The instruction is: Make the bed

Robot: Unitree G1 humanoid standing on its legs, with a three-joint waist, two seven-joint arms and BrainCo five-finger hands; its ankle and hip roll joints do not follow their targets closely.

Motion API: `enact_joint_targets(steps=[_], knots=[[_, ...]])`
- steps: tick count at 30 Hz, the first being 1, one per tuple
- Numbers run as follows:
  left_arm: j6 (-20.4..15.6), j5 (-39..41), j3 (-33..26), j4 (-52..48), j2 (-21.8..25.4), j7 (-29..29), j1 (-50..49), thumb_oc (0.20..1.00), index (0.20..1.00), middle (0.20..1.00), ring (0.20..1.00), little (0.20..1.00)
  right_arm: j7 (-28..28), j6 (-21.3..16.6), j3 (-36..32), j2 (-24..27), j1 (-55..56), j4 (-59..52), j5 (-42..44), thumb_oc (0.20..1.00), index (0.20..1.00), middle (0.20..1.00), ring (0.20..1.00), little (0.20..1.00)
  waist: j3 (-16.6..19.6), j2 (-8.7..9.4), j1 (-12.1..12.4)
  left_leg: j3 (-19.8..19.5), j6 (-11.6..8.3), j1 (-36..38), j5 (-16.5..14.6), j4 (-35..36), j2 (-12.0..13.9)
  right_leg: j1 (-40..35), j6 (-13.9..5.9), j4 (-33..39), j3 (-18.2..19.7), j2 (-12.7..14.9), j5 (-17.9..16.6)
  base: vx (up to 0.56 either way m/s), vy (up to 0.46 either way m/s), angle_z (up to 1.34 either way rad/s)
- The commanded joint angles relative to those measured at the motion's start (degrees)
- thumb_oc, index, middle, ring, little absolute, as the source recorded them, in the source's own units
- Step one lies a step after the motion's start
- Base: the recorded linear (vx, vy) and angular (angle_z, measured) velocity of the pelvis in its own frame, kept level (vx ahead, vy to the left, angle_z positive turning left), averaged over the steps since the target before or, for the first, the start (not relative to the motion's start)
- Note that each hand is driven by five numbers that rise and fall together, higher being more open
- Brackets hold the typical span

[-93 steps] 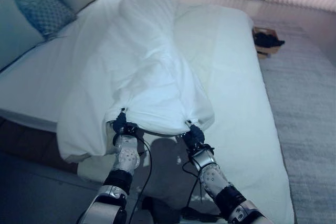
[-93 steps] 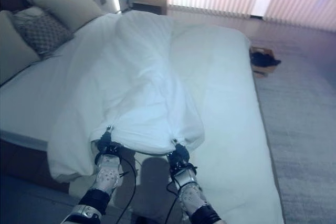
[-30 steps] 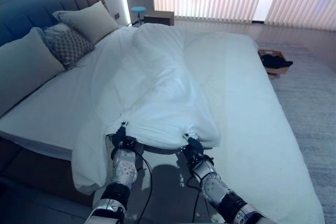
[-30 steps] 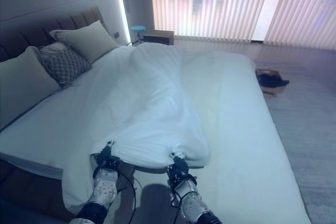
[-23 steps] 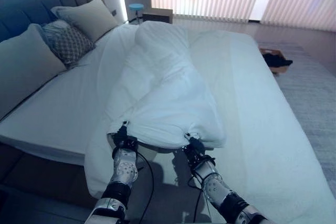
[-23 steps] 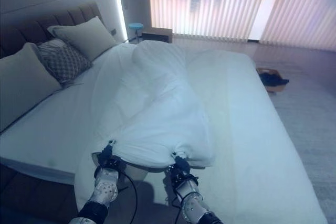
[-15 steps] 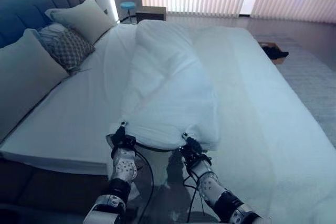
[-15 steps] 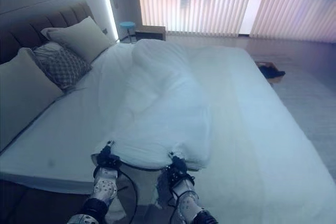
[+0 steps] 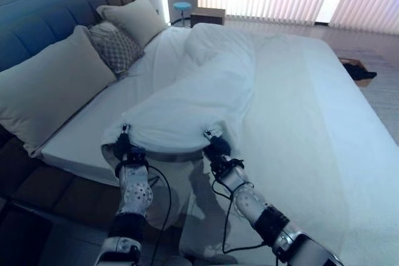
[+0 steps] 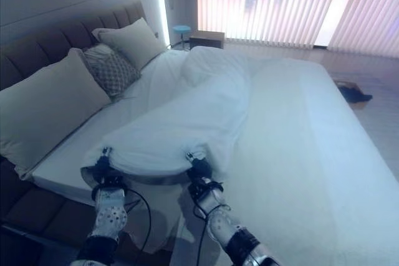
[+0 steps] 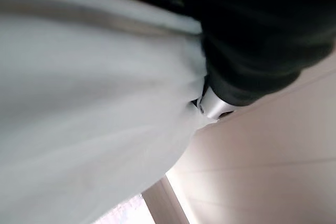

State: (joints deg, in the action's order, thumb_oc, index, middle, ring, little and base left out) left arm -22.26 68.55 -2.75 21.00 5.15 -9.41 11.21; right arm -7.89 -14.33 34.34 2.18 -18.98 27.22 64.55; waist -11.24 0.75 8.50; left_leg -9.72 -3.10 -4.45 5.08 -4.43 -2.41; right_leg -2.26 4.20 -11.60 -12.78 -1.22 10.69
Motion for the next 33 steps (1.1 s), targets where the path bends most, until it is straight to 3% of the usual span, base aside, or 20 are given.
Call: enact_joint_targets(steps=[1,4,6,8,9,13,21,33], knots=[[-2.1,-2.3,-1.6,2.0,2.9,3.2,-2.9,0.2,0.2,0.2,0.2,0.2,0.5,-1.3,-3.7,-2.3,5.4,2.4,-2.5,0.2,0.2,0.2,0.2,0.2,0.3,1.92,0.2,2.3,-0.18,-1.5,-4.8,-4.9,-0.5,0.2,-5.84,4.6,5.8,2.8,-5.3,0.0,0.12,0.02],[-0.3,-2.5,0.0,7.7,2.1,3.9,-3.6,0.2,0.2,0.2,0.2,0.2,0.9,0.1,-4.6,-2.2,7.7,7.5,-3.0,0.2,0.2,0.2,0.2,0.2,0.6,1.23,-0.6,3.1,0.63,-0.4,-3.8,0.3,0.6,1.2,-5.99,5.3,5.1,2.9,-5.7,-0.03,0.124,0.07],[1.9,-5.1,3.6,16.0,1.5,2.7,-3.6,0.2,0.2,0.2,0.2,0.2,1.2,2.7,-6.3,-2.9,8.3,17.2,-2.2,0.2,0.2,0.2,0.2,0.2,-0.6,0.74,-1.3,3.2,1.55,-0.4,-2.7,3.3,0.4,4.1,-6.47,6.1,5.8,3.5,-7.4,-0.1,0.163,0.28],[2.1,-6.0,4.4,17.3,1.5,2.2,-3.8,0.2,0.2,0.2,0.2,0.2,1.7,3.5,-6.9,-3.3,8.2,19.5,-1.3,0.2,0.2,0.2,0.2,0.2,-1.0,0.75,-1.2,3.8,1.72,-0.4,-2.6,3.8,0.5,4.6,-6.67,6.4,5.8,3.7,-8.0,-0.04,0.111,-0.07],[3.6,-7.5,5.8,21.1,1.2,1.4,-4.3,0.2,0.2,0.2,0.2,0.2,1.9,5.5,-7.4,-3.4,7.7,24.8,-1.9,0.2,0.2,0.2,0.2,0.2,-1.8,0.86,-1.2,4.7,2.42,-0.7,-2.4,4.6,0.5,5.4,-7.15,7.3,6.4,4.0,-9.4,-0.07,0.155,-0.17],[6.6,-10.8,7.3,29.9,0.7,-1.4,-4.1,0.2,0.2,0.2,0.2,0.2,0.1,7.6,-9.7,-4.4,6.7,33.1,-1.4,0.2,0.2,0.2,0.2,0.2,-2.5,0.88,-1.4,5.9,3.0,-0.5,-2.2,6.0,0.6,5.9,-7.54,8.4,6.9,4.3,-10.5,-0.02,0.076,-0.17],[11.0,-17.1,7.4,41.8,0.8,0.2,-3.0,0.2,0.2,0.2,0.2,0.2,-0.3,9.7,-13.4,-2.9,5.4,41.2,-7.7,0.2,0.2,0.2,0.2,0.2,-2.4,0.25,-2.6,7.1,3.0,1.5,-1.7,8.9,0.8,5.1,-8.19,10.8,6.8,4.3,-11.6,0.02,0.019,-0.04],[13.3,-22.8,8.2,48.1,1.3,2.2,-1.2,0.2,0.2,0.2,0.2,0.2,2.9,13.4,-15.0,-1.3,4.9,47.6,-13.0,0.2,0.2,0.2,0.2,0.2,-1.7,-0.39,-4.0,8.4,2.88,3.6,-2.5,9.4,1.3,3.1,-8.44,13.2,7.4,4.0,-12.2,0.04,-0.001,-0.07]])
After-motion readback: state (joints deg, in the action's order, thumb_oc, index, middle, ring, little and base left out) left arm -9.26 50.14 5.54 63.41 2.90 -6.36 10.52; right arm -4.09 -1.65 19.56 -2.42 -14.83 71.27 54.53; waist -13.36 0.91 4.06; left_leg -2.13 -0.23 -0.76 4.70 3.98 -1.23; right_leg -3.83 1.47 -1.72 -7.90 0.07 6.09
